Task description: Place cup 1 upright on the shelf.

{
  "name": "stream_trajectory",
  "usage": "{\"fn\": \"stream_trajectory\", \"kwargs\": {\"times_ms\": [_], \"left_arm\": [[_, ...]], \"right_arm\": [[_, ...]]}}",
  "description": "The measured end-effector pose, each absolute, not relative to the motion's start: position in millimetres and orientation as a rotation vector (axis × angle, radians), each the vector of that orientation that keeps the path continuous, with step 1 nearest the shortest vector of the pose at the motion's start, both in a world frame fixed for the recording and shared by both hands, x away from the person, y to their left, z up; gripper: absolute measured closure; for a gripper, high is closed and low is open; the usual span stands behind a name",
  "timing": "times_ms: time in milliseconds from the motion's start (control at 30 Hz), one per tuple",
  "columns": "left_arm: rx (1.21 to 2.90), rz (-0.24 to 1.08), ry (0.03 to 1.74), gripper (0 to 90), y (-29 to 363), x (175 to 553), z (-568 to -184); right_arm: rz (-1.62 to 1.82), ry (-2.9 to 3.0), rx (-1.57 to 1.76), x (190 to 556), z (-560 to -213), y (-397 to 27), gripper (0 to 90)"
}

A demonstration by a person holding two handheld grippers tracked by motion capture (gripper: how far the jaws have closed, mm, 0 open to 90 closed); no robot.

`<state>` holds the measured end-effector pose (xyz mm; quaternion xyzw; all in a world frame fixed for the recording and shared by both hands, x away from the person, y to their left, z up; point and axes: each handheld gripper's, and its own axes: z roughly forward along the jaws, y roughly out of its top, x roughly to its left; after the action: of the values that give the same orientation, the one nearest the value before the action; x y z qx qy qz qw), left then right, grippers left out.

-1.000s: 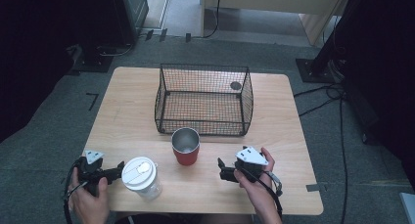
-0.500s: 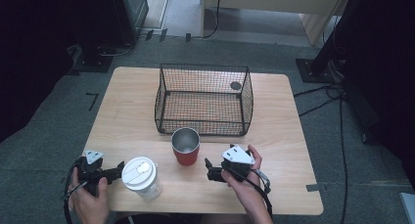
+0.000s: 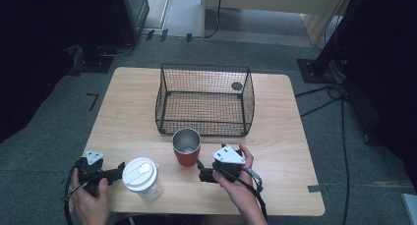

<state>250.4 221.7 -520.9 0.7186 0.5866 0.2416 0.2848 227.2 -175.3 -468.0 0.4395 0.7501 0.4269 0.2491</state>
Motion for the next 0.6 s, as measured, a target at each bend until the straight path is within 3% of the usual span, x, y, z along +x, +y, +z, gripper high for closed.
{"fn": "stream_trajectory", "kwargs": {"times_ms": [600], "left_arm": [[1.922, 0.646, 1.569, 0.0, 222, 250, -521]], "right_arm": [[1.192, 2.075, 1.163, 234, -466, -149, 3.6]]}}
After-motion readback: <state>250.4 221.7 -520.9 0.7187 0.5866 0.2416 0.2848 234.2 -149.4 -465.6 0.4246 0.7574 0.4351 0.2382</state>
